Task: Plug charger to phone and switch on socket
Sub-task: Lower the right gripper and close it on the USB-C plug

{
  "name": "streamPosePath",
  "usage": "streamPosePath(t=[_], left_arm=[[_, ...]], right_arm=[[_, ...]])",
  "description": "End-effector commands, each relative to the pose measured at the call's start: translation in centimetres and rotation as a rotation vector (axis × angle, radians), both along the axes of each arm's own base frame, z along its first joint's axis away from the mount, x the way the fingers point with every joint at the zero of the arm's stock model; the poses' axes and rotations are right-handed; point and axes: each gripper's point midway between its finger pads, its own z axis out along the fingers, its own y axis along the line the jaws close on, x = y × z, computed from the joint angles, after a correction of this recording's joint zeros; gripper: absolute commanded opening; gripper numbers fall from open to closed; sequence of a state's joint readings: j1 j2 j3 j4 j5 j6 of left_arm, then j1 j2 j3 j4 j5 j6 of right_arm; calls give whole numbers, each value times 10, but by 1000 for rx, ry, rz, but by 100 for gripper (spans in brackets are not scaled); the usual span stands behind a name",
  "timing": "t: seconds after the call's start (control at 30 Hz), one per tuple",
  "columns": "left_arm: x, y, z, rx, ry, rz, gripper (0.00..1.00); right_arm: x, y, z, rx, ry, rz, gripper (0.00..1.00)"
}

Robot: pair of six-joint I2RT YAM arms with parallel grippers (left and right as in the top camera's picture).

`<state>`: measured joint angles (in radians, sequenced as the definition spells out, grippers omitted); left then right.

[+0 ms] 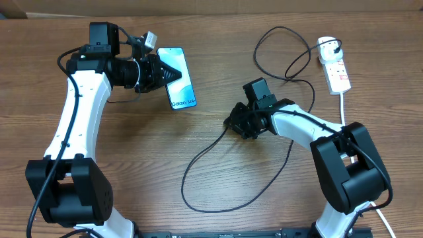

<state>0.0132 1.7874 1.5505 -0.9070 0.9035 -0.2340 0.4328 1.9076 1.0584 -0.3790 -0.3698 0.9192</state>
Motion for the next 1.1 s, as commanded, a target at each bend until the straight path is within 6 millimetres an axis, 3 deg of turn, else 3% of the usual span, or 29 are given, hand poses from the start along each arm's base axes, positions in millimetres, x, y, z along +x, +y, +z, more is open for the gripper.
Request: streamPosePath(t=[0.0, 0.47, 1.07], left_arm=[[2, -3, 7, -25, -7, -5, 4], [1, -3, 7, -25, -2, -5, 5], [1, -3, 7, -25, -3, -5, 4]], right_arm=[[-6, -4, -18, -33, 28, 4, 24], [-3, -6, -19, -49, 13, -3, 24], [-2, -5, -19, -46, 12, 1, 15]])
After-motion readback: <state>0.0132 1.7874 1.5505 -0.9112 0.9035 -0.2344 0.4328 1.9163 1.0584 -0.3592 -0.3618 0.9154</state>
